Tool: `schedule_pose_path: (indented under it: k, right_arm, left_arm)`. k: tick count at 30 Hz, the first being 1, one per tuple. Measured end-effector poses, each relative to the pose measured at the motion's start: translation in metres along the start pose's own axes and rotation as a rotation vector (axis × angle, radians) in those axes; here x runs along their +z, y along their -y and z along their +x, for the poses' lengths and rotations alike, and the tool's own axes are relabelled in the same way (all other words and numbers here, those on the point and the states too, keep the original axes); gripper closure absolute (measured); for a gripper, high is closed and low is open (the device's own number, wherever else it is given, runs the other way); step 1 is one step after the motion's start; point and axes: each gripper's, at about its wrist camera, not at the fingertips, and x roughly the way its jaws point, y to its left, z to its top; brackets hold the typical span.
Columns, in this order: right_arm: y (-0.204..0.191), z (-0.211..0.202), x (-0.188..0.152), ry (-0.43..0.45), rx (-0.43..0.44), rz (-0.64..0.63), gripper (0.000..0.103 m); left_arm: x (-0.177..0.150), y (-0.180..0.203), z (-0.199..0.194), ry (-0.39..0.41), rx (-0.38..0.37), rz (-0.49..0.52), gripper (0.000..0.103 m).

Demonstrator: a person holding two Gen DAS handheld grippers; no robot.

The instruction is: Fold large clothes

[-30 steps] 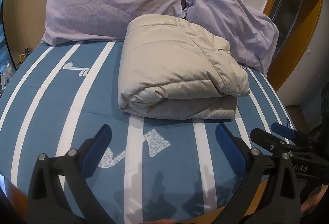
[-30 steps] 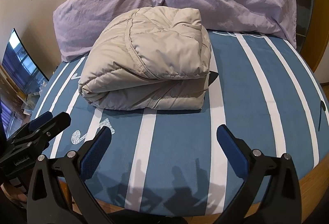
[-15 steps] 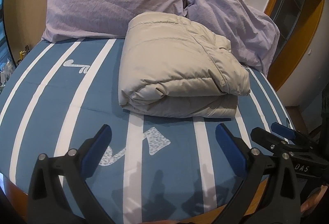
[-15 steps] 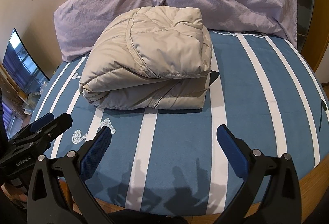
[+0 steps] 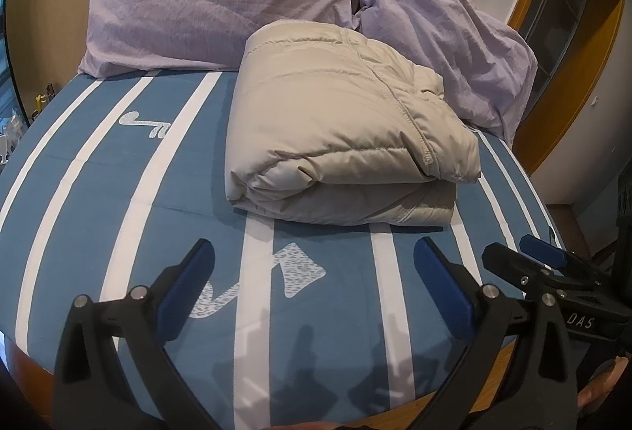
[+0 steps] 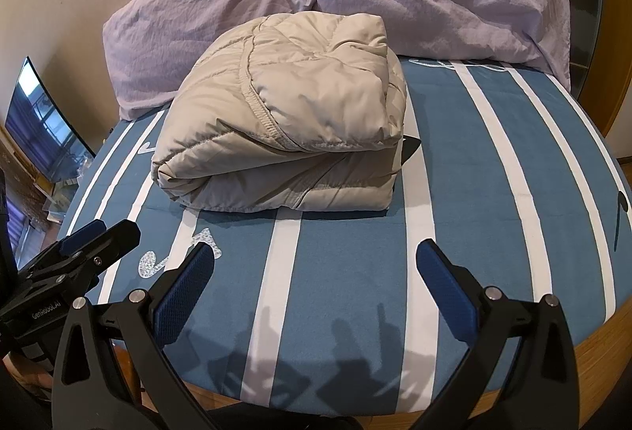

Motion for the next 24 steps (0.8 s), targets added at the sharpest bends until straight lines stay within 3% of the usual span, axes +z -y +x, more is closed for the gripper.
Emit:
schedule_pose_path:
  k: [24]
  right_arm:
    - [-0.0048, 0.0041, -0.0024, -0.007, 0.001, 0.013, 0.001]
  left_arm:
    - [-0.0028, 0.0006, 0.0017, -0.006, -0.004, -0.004, 0.002]
